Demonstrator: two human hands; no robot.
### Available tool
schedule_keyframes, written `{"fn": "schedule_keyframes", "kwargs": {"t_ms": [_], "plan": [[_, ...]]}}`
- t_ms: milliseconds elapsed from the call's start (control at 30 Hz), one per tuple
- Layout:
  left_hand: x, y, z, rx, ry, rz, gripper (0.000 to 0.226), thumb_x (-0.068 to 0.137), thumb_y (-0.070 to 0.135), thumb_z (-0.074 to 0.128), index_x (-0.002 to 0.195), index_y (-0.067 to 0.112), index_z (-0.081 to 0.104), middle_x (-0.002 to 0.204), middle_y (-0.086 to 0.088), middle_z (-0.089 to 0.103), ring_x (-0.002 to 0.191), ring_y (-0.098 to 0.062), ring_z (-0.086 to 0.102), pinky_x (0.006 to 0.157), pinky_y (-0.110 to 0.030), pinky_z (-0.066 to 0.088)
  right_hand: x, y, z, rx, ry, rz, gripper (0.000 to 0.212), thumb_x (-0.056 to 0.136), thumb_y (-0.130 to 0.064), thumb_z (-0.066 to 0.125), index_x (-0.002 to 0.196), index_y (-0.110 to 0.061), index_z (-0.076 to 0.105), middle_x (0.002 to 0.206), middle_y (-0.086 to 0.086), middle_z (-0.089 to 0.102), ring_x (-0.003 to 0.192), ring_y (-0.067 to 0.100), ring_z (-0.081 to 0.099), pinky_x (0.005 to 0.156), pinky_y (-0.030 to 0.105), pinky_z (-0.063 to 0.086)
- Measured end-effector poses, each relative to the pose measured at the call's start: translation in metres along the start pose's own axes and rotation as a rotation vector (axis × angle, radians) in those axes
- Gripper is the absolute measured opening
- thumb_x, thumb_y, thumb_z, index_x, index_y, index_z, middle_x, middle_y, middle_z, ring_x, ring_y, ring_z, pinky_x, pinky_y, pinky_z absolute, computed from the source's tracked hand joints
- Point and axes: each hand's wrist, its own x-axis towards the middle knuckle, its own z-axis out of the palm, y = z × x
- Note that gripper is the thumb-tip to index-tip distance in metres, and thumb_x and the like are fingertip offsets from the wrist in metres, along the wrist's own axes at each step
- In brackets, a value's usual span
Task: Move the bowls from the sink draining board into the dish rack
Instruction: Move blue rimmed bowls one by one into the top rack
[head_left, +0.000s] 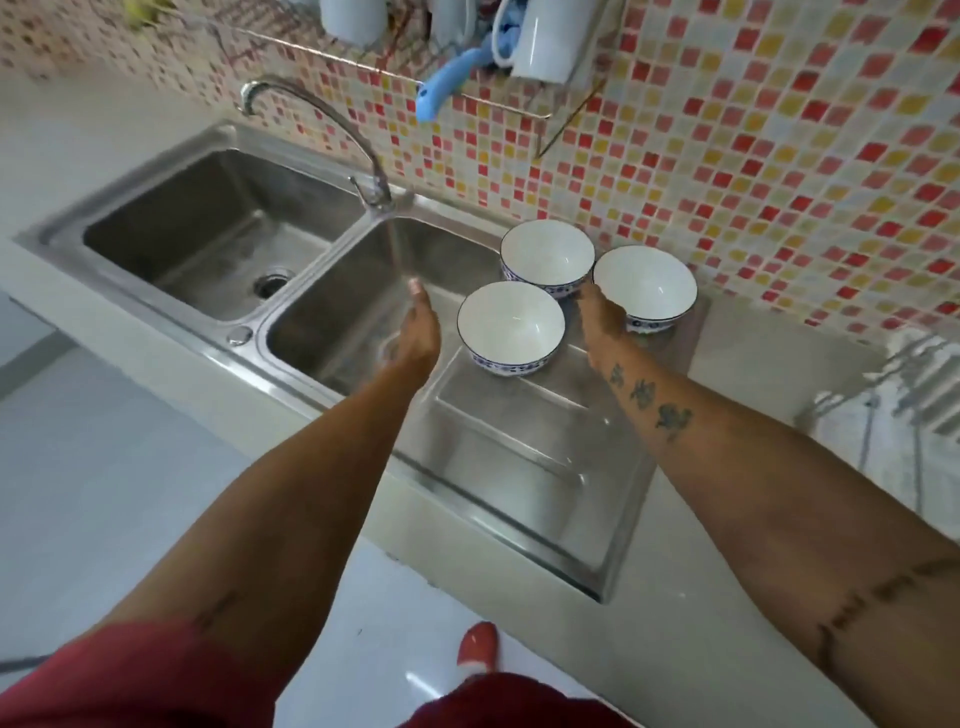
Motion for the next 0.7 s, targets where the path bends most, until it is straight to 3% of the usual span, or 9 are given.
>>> {"fn": "schedule_keyframes", "kwargs": {"t_ms": [33, 133, 200, 300, 400, 467, 567, 700], "plan": [[0.012, -0.006, 0.007, -0.019, -0.021, -0.014, 0.130, 0.055, 0.100, 0.009, 0.141, 0.009, 0.045, 0.152, -0.020, 0.039, 0.144, -0.045, 0.027, 0.119, -0.062, 0.017, 0.004, 0.007, 0.000, -0.005, 0.000, 0.006, 0.059, 0.084, -0.052, 0.053, 0.128, -0.012, 0.057, 0.129, 0.003, 0.058, 0.113, 0.021, 0.051, 0.103, 0.041, 0.042], [-0.012, 0.014, 0.024, -0.081, -0.100, 0.053, 0.092, 0.089, 0.073, 0.016, 0.142, 0.003, 0.044, 0.148, -0.021, 0.047, 0.140, -0.037, 0.040, 0.119, -0.054, 0.028, 0.013, 0.018, 0.005, -0.025, -0.047, 0.033, 0.060, 0.088, -0.057, 0.045, 0.124, -0.010, 0.058, 0.117, 0.002, 0.055, 0.105, 0.018, 0.049, 0.098, 0.037, 0.040], [-0.005, 0.015, 0.035, -0.158, -0.143, 0.055, 0.086, 0.093, 0.068, 0.020, 0.140, 0.000, 0.046, 0.142, -0.020, 0.054, 0.132, -0.033, 0.051, 0.115, -0.050, 0.037, 0.017, 0.019, 0.012, -0.021, -0.056, 0.039, 0.062, 0.086, -0.059, 0.041, 0.122, -0.013, 0.062, 0.121, 0.005, 0.061, 0.111, 0.022, 0.056, 0.100, 0.040, 0.043], [0.000, 0.014, 0.042, -0.258, -0.157, 0.006, 0.088, 0.092, 0.069, 0.022, 0.140, 0.000, 0.046, 0.141, -0.016, 0.055, 0.128, -0.030, 0.055, 0.112, -0.046, 0.041, 0.042, 0.030, 0.022, 0.034, -0.114, 0.051, 0.059, 0.078, -0.059, 0.043, 0.110, -0.016, 0.066, 0.115, 0.005, 0.068, 0.109, 0.025, 0.063, 0.085, 0.035, 0.050], [0.001, 0.010, 0.046, -0.348, -0.158, -0.032, 0.073, 0.098, 0.061, 0.018, 0.118, 0.007, 0.062, 0.125, -0.015, 0.065, 0.117, -0.031, 0.061, 0.108, -0.043, 0.046, 0.020, 0.018, 0.030, 0.087, -0.127, 0.068, 0.044, 0.089, -0.047, 0.046, 0.112, -0.013, 0.063, 0.107, 0.002, 0.068, 0.095, 0.021, 0.064, 0.072, 0.029, 0.051], [0.006, 0.002, 0.050, -0.388, -0.140, -0.049, 0.071, 0.098, 0.062, 0.019, 0.111, 0.012, 0.067, 0.121, -0.015, 0.068, 0.117, -0.032, 0.063, 0.105, -0.041, 0.048, 0.017, 0.021, 0.034, 0.140, -0.146, 0.088, 0.035, 0.096, -0.038, 0.044, 0.116, -0.013, 0.061, 0.111, 0.007, 0.066, 0.095, 0.022, 0.060, 0.072, 0.028, 0.050], [0.009, -0.003, 0.053, -0.446, -0.176, -0.101, 0.076, 0.095, 0.065, 0.023, 0.133, 0.009, 0.058, 0.132, -0.011, 0.063, 0.122, -0.029, 0.060, 0.103, -0.036, 0.048, 0.021, 0.031, 0.038, 0.194, -0.161, 0.118, 0.044, 0.093, -0.045, 0.048, 0.122, -0.014, 0.061, 0.124, 0.009, 0.065, 0.105, 0.025, 0.063, 0.073, 0.028, 0.052], [0.005, -0.002, 0.055, -0.493, -0.158, -0.136, 0.074, 0.094, 0.066, 0.029, 0.136, 0.011, 0.054, 0.135, -0.011, 0.062, 0.122, -0.030, 0.061, 0.107, -0.042, 0.047, 0.020, 0.031, 0.039, 0.241, -0.172, 0.115, 0.041, 0.091, -0.050, 0.048, 0.113, -0.019, 0.064, 0.124, 0.010, 0.067, 0.110, 0.028, 0.064, 0.092, 0.039, 0.052]]}}
